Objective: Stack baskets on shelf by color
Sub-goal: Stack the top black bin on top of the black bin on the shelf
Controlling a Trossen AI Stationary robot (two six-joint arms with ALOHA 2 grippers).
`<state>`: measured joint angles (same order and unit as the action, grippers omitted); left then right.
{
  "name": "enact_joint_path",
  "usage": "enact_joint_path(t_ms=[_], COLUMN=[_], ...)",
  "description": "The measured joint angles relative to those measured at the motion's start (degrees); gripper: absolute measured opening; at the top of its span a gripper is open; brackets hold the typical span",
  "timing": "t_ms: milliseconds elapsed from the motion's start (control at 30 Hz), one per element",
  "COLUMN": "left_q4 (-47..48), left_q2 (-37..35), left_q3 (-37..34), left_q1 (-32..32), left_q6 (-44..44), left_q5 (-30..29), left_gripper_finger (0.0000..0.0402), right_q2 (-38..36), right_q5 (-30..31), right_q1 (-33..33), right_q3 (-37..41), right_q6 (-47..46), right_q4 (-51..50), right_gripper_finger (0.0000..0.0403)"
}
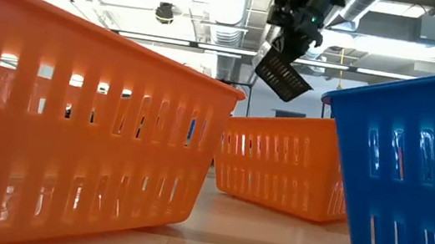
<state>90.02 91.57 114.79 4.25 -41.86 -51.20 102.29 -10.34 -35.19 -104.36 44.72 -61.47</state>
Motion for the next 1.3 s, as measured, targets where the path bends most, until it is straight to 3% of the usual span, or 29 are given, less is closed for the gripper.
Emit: enact_joint_path(t_ms=[200,667,1300], left_q4=[-0.02,0.0,0.0], left_q2=[0.02,0.02,0.04], left_q3=[0.02,0.0,0.0], left_q1=[0.0,0.0,0.0], left_q6=[-2.37,-3.86,-2.77], left_q5=[-0.01,0.04,0.07], left_gripper_finger=[0.0141,0.0141,0.0141], right_q2=[4.81,18.69,20.87], right_q5=[-1.77,-4.84,-1.15], right_q1=[-0.96,-0.46,-4.08], right_q3=[-1.57,-20.05,-20.61], right_q6=[2.39,7.74,7.66], right_q4=[0.32,-5.96,-9.23], right_gripper_finger=[0.0003,0.0003,0.0003])
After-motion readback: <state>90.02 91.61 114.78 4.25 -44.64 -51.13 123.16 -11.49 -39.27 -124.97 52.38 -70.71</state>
